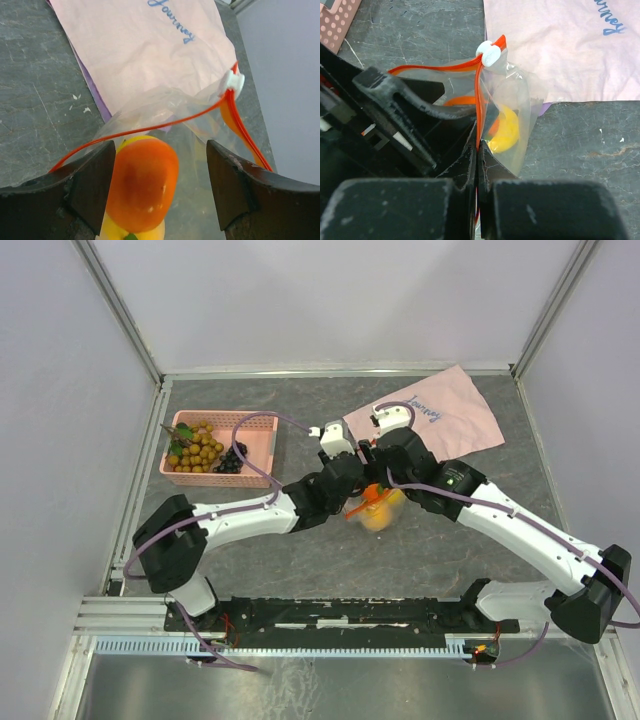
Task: Place the food in the zip-top bag and seal the zipper
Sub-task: Place the fake fruit in the zipper food storage bag.
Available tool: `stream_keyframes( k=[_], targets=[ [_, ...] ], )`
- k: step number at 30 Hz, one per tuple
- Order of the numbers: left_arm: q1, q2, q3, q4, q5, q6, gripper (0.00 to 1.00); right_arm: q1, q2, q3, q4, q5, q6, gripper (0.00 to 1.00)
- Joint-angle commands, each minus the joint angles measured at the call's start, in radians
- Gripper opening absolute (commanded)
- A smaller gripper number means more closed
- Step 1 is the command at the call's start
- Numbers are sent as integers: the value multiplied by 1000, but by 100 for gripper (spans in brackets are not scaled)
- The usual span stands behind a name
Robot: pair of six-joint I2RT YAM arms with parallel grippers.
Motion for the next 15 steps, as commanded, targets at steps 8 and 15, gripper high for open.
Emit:
stream_keyframes(
  k=[8,15],
  targets=[
    [-6,-239,-3,-186,166,2,80,10,-19,5,62,-13,16,3],
    [-12,-400,-22,-424,273,-25,79,10,-6,8,71,-17,16,3]
  ],
)
